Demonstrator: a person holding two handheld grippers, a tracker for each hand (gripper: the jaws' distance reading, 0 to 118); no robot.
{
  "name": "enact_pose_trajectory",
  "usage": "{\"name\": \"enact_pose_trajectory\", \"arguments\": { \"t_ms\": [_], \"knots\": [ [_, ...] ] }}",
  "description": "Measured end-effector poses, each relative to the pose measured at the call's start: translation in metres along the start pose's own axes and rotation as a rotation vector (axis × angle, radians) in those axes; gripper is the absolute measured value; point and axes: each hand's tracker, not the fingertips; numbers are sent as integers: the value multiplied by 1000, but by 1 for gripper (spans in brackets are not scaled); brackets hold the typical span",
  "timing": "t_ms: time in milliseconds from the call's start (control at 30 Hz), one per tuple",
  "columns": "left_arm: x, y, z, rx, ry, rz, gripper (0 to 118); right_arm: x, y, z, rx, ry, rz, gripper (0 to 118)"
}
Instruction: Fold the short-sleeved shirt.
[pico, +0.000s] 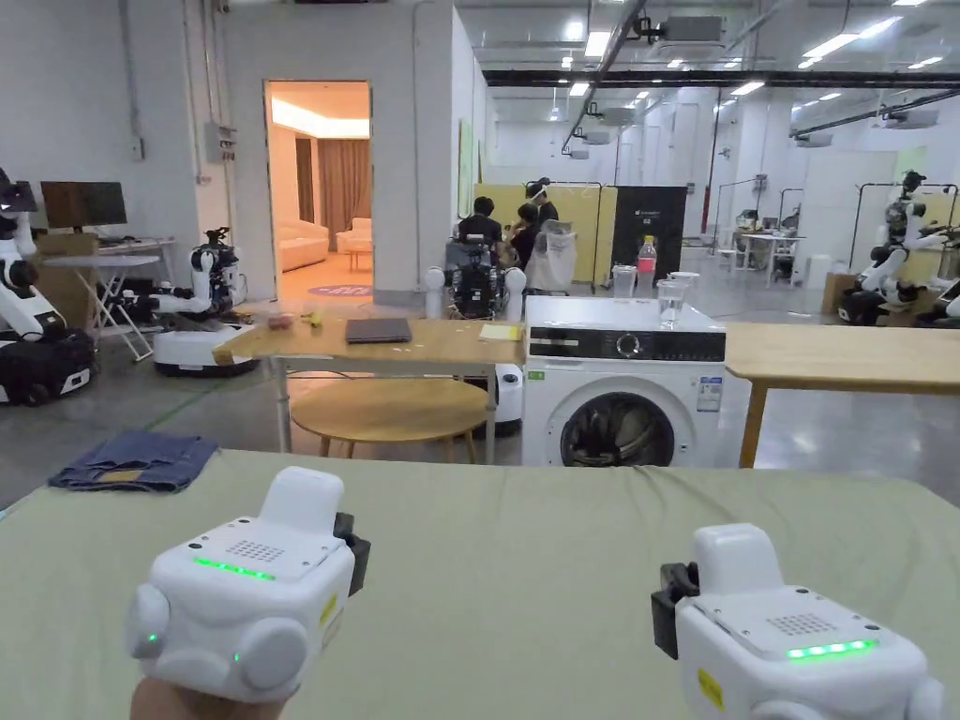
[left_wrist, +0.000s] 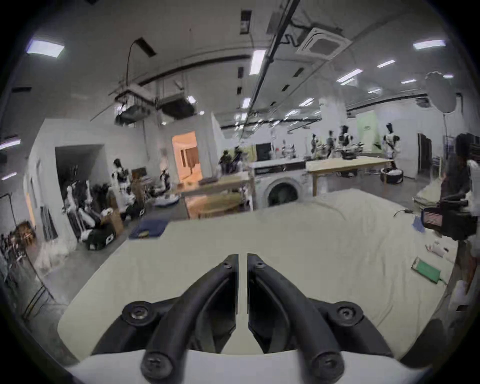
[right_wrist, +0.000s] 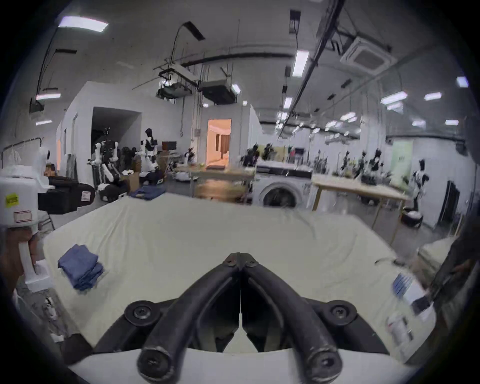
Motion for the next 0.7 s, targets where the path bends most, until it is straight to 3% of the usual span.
{"name": "enact_pose_trajectory", "arguments": {
  "t_ms": [200,700],
  "knots": [
    [38,34,6,80,-10,6,1,16,35,18,133,-63,16,0],
    [32,28,23,107,9,63,1,20,28,26,159,-58,-35,0]
  ]
}}
